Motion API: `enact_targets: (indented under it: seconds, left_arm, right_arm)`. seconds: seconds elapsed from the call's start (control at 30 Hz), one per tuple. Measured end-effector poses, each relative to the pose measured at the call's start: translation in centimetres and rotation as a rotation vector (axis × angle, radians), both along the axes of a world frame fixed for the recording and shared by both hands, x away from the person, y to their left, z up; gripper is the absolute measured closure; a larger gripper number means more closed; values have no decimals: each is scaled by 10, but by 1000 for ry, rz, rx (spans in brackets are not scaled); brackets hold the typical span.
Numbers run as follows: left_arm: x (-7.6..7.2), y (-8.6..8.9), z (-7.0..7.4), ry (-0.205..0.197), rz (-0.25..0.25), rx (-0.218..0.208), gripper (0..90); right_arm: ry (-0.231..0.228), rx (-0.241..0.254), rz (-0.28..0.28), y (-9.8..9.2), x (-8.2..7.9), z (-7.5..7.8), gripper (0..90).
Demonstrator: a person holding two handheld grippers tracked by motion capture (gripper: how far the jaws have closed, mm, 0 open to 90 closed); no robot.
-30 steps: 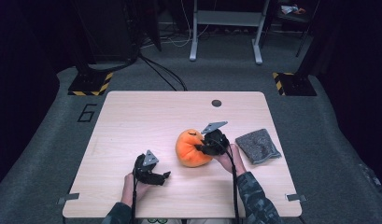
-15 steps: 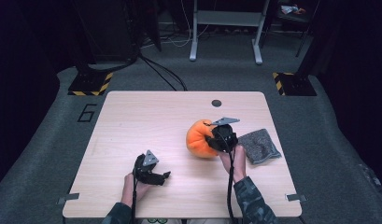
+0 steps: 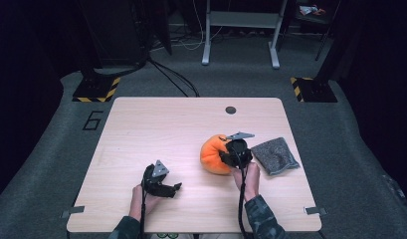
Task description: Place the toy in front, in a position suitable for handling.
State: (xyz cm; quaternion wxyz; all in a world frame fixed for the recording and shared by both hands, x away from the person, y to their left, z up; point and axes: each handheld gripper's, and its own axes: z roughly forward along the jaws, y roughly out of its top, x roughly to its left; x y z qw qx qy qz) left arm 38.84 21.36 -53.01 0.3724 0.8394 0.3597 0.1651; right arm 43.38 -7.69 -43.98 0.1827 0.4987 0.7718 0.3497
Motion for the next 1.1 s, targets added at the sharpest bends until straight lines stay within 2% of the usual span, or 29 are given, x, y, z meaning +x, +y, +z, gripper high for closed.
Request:
enact_targets:
  seconds: [0.17,0.33,0.43,0.47,0.5,0.57,0.7,0.8,0.83,1.0,1.1]
  left_arm:
    - [0,0,0,0,-1,-1,149]
    - [0,0,0,-1,0,-1,149]
    - [0,0,0,0,0,-1,149]
    - [0,0,0,0,0,0,149]
    - [0,0,0,0,0,0,149]
    - [0,0,0,0,0,-1,149]
    - [0,0,0,0,-1,-1,149]
    - [0,0,0,-1,0,0,149]
    - [0,0,0,-1,0,0,149]
    - [0,0,0,0,-1,-1,149]
    - [0,0,0,0,-1,0,149]
  right_arm:
    - [1,-10,1,-1,-1,-5,610]
    - [-6,-15,42,-5,1,-5,445]
    - [-8,-17,70,-9,1,-1,376]
    - [-29,-26,84,-10,2,0,342]
    - [-27,-34,99,-11,2,2,315]
    - [-34,-46,132,-14,2,6,293]
    - [-64,-50,264,-29,8,17,248]
    - [-65,-61,302,-34,14,22,171]
    - [-72,-71,332,-37,17,23,149]
    - [-37,-101,437,-40,32,22,78]
    - [-14,-121,499,-37,40,19,73]
